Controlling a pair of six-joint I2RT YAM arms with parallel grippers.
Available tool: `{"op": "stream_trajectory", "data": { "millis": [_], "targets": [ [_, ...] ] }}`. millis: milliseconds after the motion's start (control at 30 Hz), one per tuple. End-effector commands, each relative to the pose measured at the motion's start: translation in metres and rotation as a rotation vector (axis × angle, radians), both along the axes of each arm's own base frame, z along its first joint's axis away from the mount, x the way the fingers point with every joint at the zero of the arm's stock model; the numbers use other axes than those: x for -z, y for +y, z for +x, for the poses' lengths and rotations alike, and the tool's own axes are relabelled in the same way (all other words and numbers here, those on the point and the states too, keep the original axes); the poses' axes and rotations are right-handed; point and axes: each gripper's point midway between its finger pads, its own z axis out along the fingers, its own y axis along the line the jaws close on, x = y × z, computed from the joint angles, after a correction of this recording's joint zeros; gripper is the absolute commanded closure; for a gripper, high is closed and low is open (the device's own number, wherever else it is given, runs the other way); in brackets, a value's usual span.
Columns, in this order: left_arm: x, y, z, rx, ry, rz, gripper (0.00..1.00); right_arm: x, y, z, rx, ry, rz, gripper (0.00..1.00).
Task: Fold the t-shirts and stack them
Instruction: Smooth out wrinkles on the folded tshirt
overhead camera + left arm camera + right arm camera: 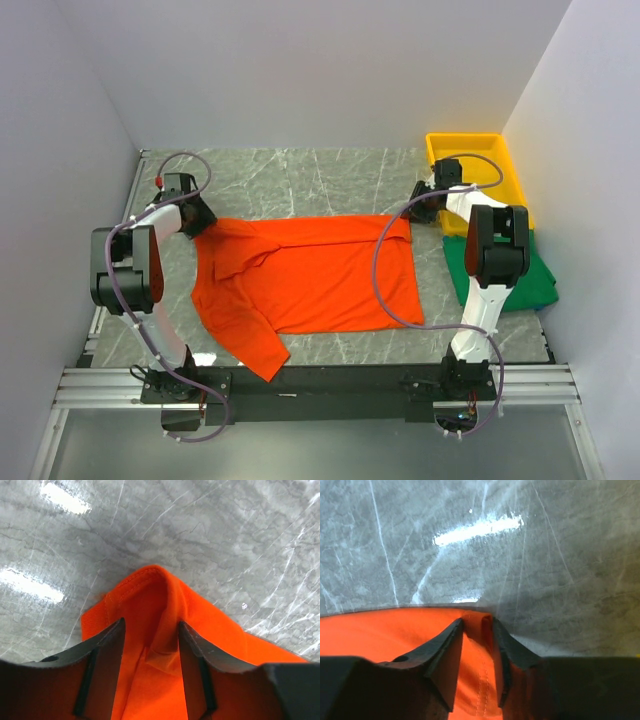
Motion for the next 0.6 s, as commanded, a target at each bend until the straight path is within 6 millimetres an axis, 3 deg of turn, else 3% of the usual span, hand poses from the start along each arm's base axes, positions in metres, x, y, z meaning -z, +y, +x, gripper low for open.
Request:
{"op": "stream_trajectory", "data": {
  "millis": [0, 267, 567],
  "targets": [
    [-0.015, 0.005, 0.016, 0.007, -0.062, 0.01, 0.49, -0.008, -0.001, 0.011, 0.008, -0.023, 0.033, 0.64],
    [-0.015, 0.011, 0.017, -0.017, -0.087, -0.047, 0.51, -0.003, -0.001, 0.011, 0.016, -0.008, 0.072, 0.76],
    [-0.004, 0.007, 0.019, -0.003, -0.087, -0.096, 0.57, -0.001, -0.002, 0.012, 0.02, -0.004, 0.099, 0.83]
  ]
}}
